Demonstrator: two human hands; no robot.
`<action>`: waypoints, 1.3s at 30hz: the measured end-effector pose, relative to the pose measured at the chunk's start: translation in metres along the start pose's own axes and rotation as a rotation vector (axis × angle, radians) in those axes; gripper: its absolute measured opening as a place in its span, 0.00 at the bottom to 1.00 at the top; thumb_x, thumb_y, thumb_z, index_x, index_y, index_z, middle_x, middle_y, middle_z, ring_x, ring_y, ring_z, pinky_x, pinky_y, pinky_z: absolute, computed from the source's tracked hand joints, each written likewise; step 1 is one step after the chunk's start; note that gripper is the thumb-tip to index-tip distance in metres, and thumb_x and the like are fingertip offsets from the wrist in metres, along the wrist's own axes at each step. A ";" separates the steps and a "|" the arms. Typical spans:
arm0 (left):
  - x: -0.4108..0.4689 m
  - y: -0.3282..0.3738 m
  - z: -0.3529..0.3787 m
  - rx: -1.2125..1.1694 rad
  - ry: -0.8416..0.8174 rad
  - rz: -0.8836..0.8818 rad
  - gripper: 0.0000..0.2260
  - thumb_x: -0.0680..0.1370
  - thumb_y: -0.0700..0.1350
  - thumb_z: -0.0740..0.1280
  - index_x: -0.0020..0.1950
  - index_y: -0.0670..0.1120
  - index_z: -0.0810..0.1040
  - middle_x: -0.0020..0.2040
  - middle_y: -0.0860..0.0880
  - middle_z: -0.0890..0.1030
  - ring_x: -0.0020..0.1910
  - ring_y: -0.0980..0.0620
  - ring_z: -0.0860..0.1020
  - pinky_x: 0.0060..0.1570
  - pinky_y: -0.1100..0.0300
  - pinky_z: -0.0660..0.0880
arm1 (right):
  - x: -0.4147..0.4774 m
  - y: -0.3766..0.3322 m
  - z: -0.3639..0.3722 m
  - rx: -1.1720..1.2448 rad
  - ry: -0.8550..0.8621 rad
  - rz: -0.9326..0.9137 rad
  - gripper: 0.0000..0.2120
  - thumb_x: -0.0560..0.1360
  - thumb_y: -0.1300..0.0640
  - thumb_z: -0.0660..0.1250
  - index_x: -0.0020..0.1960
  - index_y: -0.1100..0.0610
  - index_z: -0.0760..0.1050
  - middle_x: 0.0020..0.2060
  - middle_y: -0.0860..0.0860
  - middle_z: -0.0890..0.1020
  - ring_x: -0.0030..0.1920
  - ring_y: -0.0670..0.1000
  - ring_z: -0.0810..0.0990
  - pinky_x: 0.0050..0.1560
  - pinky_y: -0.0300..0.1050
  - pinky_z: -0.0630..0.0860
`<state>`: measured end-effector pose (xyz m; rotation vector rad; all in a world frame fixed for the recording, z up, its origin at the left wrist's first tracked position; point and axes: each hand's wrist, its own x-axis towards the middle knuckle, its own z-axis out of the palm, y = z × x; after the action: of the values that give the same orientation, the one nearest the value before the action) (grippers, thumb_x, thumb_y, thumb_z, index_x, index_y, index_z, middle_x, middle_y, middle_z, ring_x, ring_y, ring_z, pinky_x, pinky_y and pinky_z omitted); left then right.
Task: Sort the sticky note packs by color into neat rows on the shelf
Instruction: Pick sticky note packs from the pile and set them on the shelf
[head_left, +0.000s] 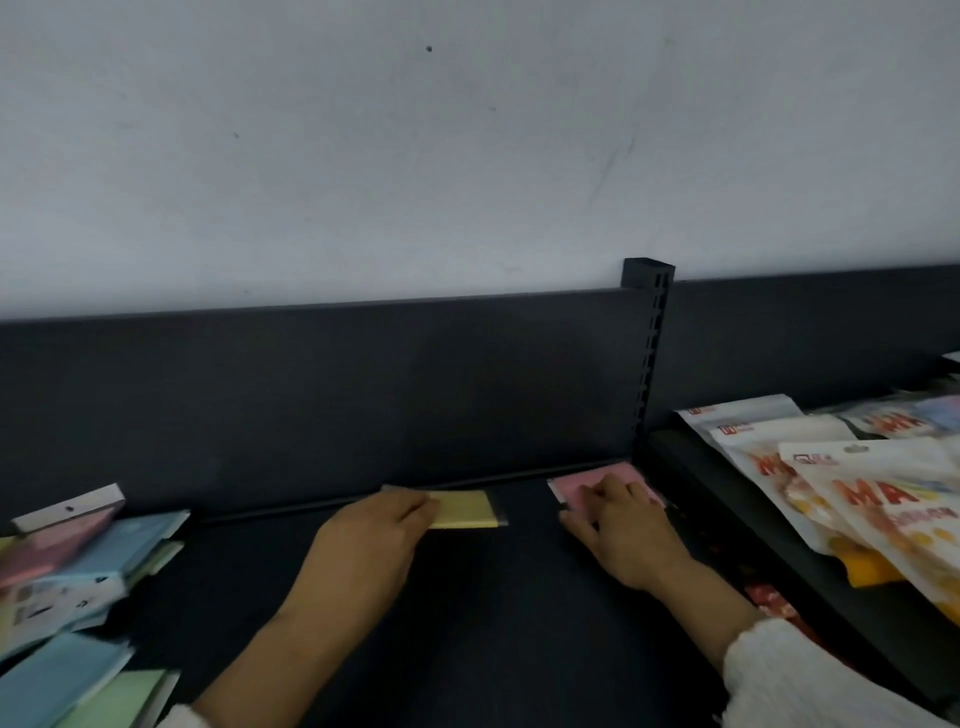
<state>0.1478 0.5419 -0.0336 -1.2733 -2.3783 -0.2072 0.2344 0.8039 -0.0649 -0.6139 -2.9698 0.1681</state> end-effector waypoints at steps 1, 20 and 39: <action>0.003 0.000 0.004 0.022 -0.019 0.017 0.23 0.55 0.40 0.80 0.49 0.48 0.84 0.46 0.51 0.84 0.40 0.53 0.83 0.36 0.62 0.79 | 0.000 0.003 0.000 -0.011 0.009 -0.024 0.25 0.79 0.39 0.49 0.67 0.53 0.68 0.63 0.51 0.68 0.62 0.54 0.66 0.64 0.50 0.67; 0.042 0.030 0.069 -0.207 -0.263 -0.051 0.19 0.81 0.53 0.53 0.69 0.46 0.69 0.72 0.49 0.66 0.68 0.49 0.66 0.65 0.57 0.67 | 0.007 0.013 0.010 0.006 0.021 -0.042 0.21 0.81 0.49 0.51 0.73 0.51 0.62 0.66 0.49 0.66 0.63 0.52 0.64 0.66 0.44 0.64; 0.036 0.030 0.086 -0.422 -0.031 -0.133 0.18 0.80 0.53 0.57 0.67 0.49 0.72 0.66 0.54 0.69 0.64 0.57 0.66 0.61 0.71 0.58 | 0.011 0.007 0.016 0.062 0.047 -0.058 0.20 0.81 0.55 0.51 0.73 0.51 0.61 0.66 0.50 0.67 0.62 0.53 0.64 0.65 0.46 0.66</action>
<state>0.1292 0.6143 -0.0973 -1.2976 -2.5331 -0.7690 0.2247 0.8131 -0.0812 -0.5158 -2.9207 0.2362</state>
